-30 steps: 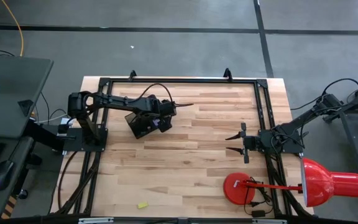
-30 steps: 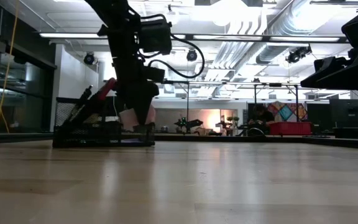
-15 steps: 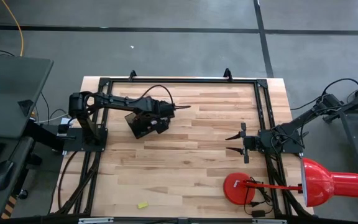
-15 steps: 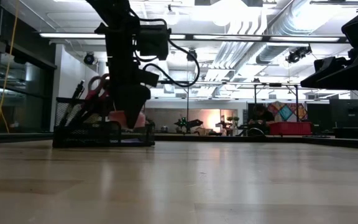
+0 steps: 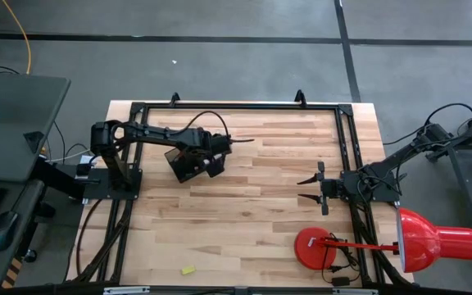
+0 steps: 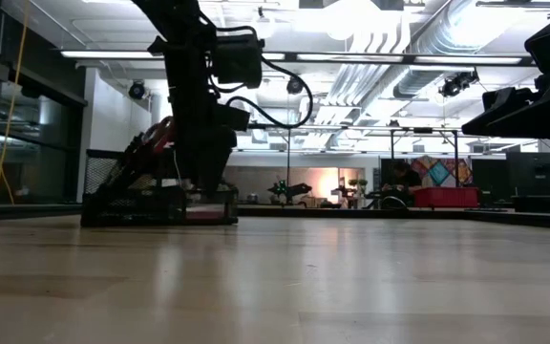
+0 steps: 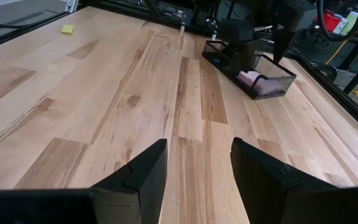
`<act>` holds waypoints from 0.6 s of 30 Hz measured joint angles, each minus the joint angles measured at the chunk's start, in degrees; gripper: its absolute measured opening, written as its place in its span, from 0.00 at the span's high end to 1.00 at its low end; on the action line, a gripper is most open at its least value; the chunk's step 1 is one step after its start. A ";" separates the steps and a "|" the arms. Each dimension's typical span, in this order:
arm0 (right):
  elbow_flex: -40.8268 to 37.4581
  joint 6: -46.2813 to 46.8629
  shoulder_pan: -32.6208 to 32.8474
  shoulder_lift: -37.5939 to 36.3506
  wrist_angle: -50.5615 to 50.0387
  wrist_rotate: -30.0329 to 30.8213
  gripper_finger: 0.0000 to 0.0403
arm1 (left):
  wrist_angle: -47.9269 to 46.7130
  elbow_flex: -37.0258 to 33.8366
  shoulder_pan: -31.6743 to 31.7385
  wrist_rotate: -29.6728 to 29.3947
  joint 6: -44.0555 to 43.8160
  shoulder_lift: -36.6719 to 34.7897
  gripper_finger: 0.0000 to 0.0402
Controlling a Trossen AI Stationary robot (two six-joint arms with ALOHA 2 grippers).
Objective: Pick and place office supplies into organizer
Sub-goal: Put the pink sticky note into the desk organizer, then put the eraser into the desk organizer
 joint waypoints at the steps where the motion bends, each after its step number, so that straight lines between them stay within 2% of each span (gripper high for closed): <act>1: 0.00 0.00 -0.01 0.01 0.00 0.00 0.58 | 0.32 0.00 0.00 0.82 0.60 0.02 0.03; 9: 0.00 0.00 0.01 0.00 -0.28 0.00 0.58 | 4.06 -0.13 -0.18 1.34 3.46 0.59 0.08; 15: 0.00 0.00 0.01 0.00 -0.46 0.02 0.58 | 2.90 -0.17 -2.23 6.19 3.71 0.09 0.08; 18: 0.00 0.00 -0.01 0.00 -0.48 0.00 0.58 | 3.57 -0.20 -4.41 6.58 4.33 0.09 0.07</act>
